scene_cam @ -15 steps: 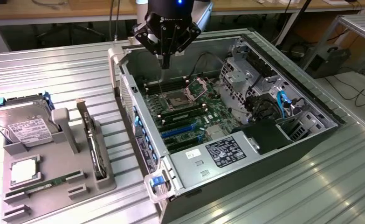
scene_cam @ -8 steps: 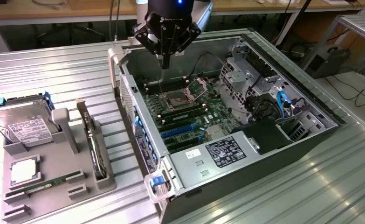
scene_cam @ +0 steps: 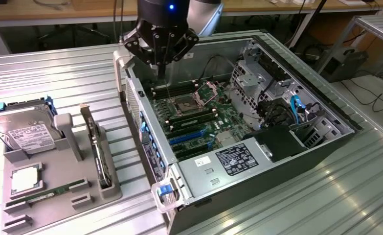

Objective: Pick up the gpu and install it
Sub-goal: 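Reach for the gpu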

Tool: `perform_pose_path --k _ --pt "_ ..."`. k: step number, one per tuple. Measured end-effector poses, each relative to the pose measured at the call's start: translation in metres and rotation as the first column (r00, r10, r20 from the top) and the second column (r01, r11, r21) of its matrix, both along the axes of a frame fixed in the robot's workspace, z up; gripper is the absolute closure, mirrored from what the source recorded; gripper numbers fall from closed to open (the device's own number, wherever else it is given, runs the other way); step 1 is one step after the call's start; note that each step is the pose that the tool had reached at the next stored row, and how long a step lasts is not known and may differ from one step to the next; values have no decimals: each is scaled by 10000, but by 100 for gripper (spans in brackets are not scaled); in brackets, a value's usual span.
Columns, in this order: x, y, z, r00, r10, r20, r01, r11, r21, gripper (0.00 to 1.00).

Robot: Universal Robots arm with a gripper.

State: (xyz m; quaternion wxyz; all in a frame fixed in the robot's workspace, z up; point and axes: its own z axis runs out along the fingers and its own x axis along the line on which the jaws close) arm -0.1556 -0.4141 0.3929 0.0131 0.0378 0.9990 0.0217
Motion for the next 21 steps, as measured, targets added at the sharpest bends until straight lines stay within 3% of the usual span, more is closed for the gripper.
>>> perform_pose_path --k 21 --pt "-905 -196 -112 10000 -1 -1 1 10000 -5 89"
